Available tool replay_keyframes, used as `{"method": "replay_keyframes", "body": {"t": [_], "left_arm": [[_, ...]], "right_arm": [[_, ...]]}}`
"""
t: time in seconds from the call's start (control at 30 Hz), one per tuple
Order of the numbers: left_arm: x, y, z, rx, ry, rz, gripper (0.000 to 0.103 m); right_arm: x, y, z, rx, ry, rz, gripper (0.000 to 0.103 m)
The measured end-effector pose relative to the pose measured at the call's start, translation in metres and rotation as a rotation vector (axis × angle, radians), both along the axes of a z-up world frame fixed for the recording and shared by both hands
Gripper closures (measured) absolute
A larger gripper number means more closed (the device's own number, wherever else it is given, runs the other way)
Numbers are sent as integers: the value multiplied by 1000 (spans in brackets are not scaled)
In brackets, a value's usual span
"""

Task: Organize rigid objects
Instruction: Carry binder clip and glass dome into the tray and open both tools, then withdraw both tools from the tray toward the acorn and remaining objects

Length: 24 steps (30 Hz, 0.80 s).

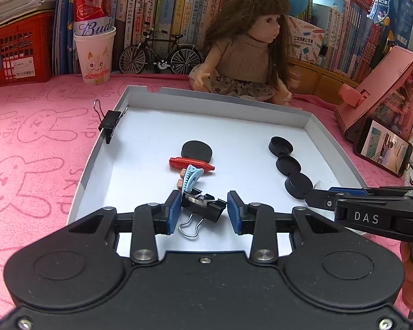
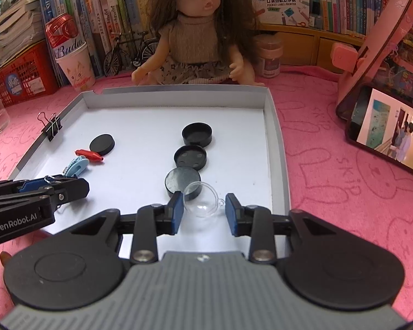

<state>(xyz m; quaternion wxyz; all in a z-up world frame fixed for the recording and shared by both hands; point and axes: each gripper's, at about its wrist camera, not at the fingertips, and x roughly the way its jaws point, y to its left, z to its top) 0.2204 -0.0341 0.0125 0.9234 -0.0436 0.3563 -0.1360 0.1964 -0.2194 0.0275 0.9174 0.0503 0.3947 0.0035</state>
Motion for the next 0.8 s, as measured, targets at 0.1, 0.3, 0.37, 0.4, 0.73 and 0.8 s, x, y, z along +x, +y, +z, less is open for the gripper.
{"method": "replay_keyframes", "body": {"t": [0.1,0.3,0.37,0.4,0.73,0.8], "left_arm": [[0,-1,1,1,-2,2,68],[-8,-2,8,1,-28,-3,54],[-12,-2,12,3,-38,-3,47],[-14,-2,14,4,-43,-2,43],[-38,3,32,11,-95,-12,30],[-43,4,35,11,-103,-13,30]], "right_arm": [[-2,1,2,11,-17,10,60],[-9,2,9,4,-46,10,45],[-11,2,12,2,-58,10,39],[-13,1,13,3,-62,11,38],[-31,3,22,-17,-107,4,20],[-34,3,23,-22,-113,-1,19]]}}
